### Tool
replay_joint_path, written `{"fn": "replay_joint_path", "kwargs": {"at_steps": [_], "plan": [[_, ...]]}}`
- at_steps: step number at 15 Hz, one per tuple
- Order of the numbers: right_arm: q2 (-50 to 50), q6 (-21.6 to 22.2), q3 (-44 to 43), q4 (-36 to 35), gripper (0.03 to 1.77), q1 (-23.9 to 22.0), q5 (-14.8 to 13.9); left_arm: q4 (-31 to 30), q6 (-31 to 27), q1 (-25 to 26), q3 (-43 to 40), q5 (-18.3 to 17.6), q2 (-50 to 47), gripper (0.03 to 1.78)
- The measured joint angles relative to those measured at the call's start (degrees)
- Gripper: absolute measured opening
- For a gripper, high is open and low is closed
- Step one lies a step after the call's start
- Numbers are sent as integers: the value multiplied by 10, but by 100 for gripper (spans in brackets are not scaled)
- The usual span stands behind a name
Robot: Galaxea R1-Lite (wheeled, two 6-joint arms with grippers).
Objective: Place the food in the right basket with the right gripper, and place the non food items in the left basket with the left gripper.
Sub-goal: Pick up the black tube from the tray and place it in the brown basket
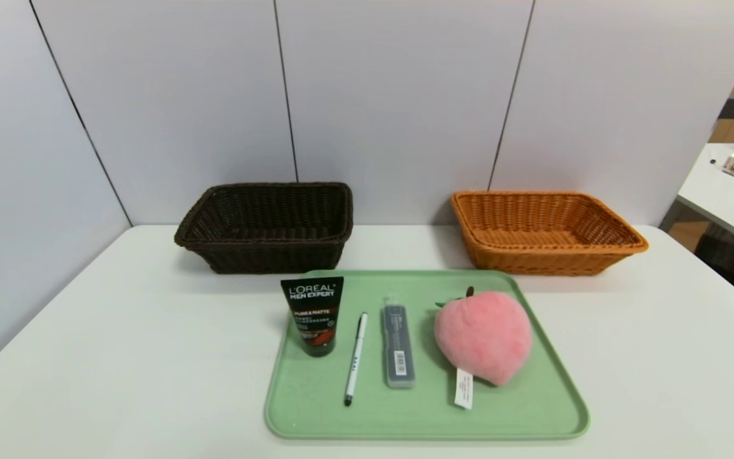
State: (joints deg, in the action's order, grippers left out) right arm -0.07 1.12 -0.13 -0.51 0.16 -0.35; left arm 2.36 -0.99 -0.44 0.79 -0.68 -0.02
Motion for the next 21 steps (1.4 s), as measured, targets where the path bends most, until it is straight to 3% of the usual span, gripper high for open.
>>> {"fn": "replay_joint_path", "kwargs": {"at_steps": [21], "plan": [[0, -5, -18, 6, 170, 0, -6, 0, -6, 0, 1, 4, 0, 169]]}}
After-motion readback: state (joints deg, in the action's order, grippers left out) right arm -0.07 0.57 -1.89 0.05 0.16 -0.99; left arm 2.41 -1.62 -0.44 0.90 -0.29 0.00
